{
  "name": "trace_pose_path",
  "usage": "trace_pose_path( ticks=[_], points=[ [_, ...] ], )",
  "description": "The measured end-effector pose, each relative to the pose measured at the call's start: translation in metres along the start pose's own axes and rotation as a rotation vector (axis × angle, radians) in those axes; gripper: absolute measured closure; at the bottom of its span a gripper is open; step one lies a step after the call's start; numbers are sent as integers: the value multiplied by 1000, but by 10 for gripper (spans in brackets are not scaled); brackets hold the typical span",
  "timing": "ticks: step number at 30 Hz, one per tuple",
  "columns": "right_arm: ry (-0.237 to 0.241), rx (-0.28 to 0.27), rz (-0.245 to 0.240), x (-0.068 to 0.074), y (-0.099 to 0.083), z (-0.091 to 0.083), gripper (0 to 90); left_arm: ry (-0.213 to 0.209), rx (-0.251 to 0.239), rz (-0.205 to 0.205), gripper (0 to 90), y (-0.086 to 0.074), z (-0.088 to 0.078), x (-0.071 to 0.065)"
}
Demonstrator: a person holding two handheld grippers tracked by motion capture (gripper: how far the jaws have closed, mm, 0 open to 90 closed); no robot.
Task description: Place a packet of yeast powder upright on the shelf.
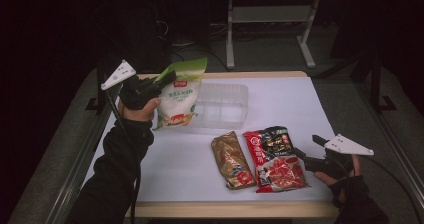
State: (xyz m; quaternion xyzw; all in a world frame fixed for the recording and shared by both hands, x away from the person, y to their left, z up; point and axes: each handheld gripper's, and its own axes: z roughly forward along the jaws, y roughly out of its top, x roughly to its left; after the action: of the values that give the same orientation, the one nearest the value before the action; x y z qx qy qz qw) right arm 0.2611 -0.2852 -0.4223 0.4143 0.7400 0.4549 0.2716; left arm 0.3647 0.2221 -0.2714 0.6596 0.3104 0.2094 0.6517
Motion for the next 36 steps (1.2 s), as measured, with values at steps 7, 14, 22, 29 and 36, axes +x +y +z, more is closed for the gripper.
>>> trace_pose_path(
  ticks=[7, 14, 22, 29, 36],
  points=[
    [13, -18, -16, 3, 1, 1, 240, 49, 16, -9, 898, -2, 33, 10],
    [19, -42, -43, 7, 3, -2, 258, 104, 32, 8, 898, -11, 67, 14],
    [25, -26, -64, 8, 3, 2, 262, 157, 29, 12, 898, -7, 92, 18],
    [30, -26, -68, 10, 1, 2, 266, 196, 17, -8, 898, -8, 102, 29],
    [39, -25, -85, 14, 3, 3, 268, 210, 15, -11, 897, -21, 113, 36]
  ],
)
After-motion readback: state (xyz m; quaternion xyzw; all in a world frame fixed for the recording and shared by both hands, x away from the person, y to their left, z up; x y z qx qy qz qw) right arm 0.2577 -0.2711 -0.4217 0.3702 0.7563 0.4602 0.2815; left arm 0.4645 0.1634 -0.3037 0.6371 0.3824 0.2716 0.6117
